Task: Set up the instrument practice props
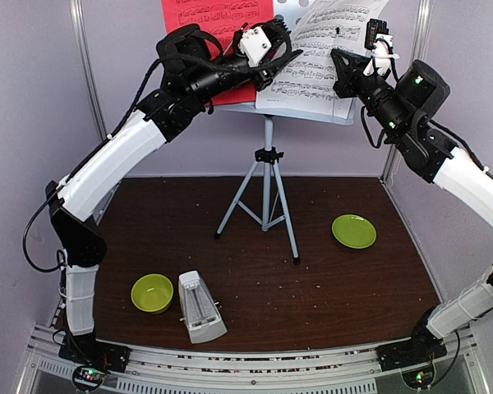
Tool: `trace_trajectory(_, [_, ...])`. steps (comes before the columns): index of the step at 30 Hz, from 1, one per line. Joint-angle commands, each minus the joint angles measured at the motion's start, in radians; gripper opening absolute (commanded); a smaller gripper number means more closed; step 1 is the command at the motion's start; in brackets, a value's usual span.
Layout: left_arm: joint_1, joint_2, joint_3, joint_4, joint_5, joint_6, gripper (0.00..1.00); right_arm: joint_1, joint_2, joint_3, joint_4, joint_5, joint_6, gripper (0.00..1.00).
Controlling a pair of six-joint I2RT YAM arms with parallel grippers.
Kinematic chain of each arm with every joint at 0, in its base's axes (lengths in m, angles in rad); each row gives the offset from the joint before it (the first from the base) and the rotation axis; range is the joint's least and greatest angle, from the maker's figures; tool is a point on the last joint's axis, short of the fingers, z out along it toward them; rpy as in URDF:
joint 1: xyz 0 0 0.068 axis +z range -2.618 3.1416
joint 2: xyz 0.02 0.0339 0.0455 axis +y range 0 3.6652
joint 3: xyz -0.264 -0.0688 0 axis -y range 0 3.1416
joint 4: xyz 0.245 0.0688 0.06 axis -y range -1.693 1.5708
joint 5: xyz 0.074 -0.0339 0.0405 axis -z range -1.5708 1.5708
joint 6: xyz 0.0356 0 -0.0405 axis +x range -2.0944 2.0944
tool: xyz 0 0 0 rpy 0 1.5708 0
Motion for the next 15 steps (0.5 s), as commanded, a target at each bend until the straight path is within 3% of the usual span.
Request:
trace_trajectory(1, [0.007, -0.070, -0.023, 0.043, -0.024, -0.034, 0.44, 0.009, 0.021, 0.013, -0.035, -0.015, -0.004, 0.00])
trace_trajectory(4, [0.006, -0.097, -0.062, 0.065, -0.045, -0.043, 0.52, 0.012, 0.023, 0.016, -0.035, -0.012, -0.001, 0.00])
trace_trajectory(10, [-0.001, -0.147, -0.121, 0.085, -0.068, -0.045, 0.67, 0.022, 0.025, 0.018, -0.035, 0.010, 0.002, 0.18])
trace_trajectory(12, [-0.004, -0.161, -0.139, 0.085, -0.072, -0.045, 0.80, 0.025, 0.024, 0.016, -0.035, 0.015, 0.003, 0.25])
trace_trajectory(15, [-0.010, -0.187, -0.175, 0.096, -0.079, -0.042, 0.87, 0.028, 0.018, 0.010, -0.027, 0.025, 0.001, 0.30])
